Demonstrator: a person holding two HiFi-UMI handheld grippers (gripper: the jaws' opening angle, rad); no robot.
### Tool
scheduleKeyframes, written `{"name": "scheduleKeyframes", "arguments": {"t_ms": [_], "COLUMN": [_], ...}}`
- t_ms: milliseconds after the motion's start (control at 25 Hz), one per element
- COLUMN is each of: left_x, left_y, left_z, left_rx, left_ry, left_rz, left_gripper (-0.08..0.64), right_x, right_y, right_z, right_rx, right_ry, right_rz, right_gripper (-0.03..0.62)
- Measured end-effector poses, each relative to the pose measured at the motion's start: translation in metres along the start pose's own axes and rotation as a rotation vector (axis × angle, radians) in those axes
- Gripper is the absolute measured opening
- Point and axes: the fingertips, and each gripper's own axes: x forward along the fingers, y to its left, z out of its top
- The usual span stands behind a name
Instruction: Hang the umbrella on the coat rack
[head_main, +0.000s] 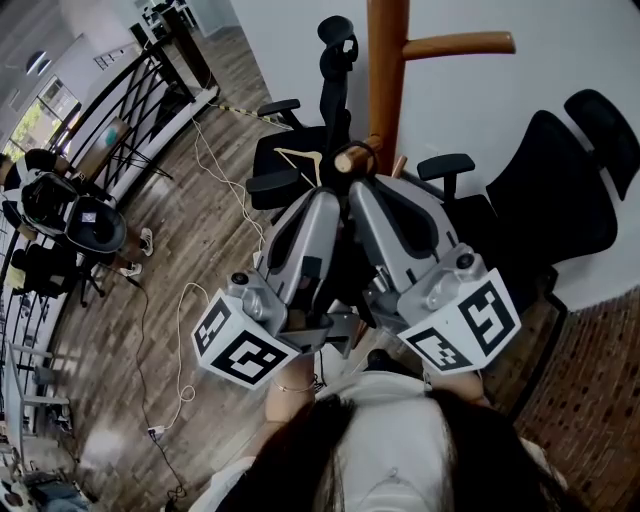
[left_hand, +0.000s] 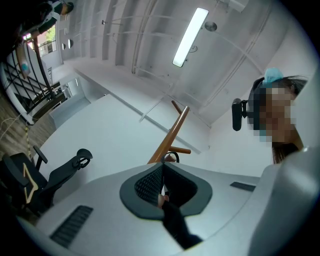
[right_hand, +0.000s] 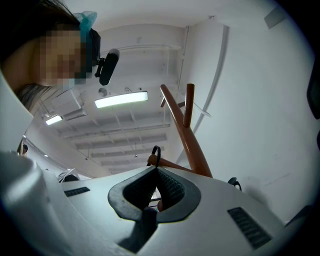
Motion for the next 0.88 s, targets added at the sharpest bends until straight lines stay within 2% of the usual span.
{"name": "scheduleKeyframes", "arguments": {"t_ms": [880], "left_x": [0.021], "left_y": [0.037], "left_z": [-0.034], "left_rx": [-0.052], "left_ry": [0.053], "left_rz": [0.024], "left_gripper": [0.014], "right_x": [0.002], "right_y": [-0.046], "right_z": [-0.033], "right_rx": [0.035], "right_ry": [0.054], "right_rz": [-0.091], "right_gripper": [0.037]}}
